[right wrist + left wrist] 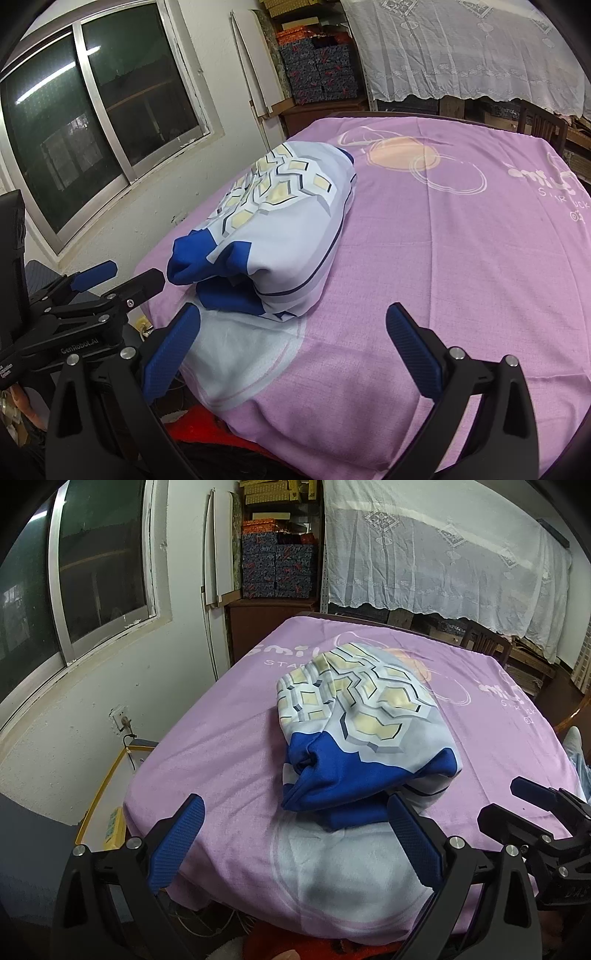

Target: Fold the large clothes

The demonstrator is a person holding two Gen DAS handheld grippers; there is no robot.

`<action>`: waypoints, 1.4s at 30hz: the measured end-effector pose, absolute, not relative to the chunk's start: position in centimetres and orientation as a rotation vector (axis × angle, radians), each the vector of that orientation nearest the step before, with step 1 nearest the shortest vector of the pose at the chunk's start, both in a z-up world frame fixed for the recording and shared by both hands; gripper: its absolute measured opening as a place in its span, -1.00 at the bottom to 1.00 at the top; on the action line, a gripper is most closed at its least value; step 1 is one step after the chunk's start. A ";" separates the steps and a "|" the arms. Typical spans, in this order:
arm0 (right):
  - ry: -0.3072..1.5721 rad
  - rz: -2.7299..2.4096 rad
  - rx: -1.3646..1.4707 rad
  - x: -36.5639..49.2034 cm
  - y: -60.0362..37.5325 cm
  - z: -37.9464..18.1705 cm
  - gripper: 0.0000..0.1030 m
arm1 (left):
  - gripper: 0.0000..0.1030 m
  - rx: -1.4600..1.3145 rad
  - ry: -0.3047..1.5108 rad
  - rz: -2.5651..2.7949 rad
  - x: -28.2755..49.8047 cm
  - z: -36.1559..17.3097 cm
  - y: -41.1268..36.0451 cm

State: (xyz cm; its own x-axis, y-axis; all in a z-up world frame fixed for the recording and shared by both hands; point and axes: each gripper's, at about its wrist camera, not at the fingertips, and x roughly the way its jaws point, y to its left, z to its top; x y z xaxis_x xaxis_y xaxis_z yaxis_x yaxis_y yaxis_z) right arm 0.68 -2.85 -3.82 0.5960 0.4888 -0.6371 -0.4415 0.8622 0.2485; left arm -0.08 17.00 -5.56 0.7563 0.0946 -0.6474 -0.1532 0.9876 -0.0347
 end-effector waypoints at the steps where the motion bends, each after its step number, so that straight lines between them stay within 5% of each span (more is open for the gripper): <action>1: 0.760 0.540 0.067 0.7 -2.9 -3.8 0.90 | 0.93 -0.088 0.702 0.137 -0.1 -5.5 17.0; 42: 0.761 0.540 0.068 0.7 -2.8 -3.7 0.90 | 0.93 -0.083 0.711 0.147 0.2 -5.4 16.9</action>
State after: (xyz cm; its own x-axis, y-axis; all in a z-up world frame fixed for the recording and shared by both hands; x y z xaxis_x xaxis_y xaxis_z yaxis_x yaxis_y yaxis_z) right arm 0.74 -2.83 -3.75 0.5956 0.4885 -0.6377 -0.4405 0.8625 0.2492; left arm 0.23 16.85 -5.38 0.7479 0.1063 -0.6552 -0.1626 0.9864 -0.0257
